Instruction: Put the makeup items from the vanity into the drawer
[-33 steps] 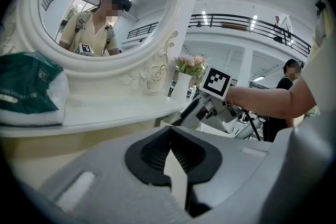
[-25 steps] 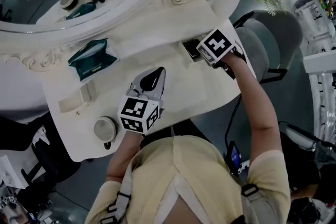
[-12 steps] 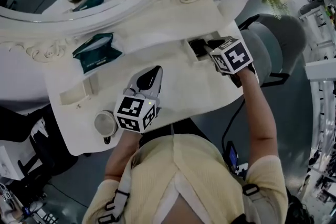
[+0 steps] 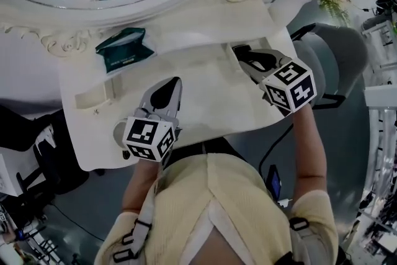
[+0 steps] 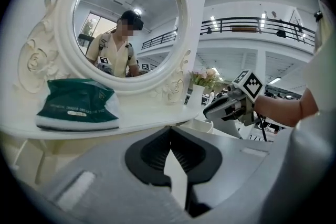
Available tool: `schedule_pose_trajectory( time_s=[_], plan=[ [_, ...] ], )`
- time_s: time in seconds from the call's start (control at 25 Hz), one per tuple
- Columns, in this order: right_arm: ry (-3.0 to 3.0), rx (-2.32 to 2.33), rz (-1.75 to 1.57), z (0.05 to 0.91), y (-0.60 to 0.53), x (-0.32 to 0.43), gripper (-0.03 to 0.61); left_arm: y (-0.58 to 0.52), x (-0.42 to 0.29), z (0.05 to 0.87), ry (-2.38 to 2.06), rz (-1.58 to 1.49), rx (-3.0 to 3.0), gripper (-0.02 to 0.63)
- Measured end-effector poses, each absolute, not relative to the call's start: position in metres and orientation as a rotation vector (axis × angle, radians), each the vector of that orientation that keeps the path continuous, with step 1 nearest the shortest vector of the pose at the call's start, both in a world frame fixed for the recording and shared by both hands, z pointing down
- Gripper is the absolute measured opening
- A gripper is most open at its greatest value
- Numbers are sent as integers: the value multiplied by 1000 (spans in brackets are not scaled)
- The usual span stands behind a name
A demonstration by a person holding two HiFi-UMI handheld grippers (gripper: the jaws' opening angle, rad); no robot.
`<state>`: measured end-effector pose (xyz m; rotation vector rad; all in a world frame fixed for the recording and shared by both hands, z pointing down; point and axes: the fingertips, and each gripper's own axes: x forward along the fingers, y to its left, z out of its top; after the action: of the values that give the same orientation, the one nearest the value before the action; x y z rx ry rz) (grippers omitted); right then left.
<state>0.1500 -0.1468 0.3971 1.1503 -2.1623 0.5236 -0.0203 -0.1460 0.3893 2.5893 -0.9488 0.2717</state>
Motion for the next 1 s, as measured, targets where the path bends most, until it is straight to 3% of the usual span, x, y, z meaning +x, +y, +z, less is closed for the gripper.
schedule_pose_trajectory(
  time_s=[0.4, 1.0],
  plan=[
    [-2351, 854, 277, 367, -141, 77, 172, -135, -77, 375, -1172, 236, 2514, -2],
    [-2286, 224, -83, 398, -133, -44, 178, -111, -156, 384, -1470, 268, 2338, -2]
  ],
)
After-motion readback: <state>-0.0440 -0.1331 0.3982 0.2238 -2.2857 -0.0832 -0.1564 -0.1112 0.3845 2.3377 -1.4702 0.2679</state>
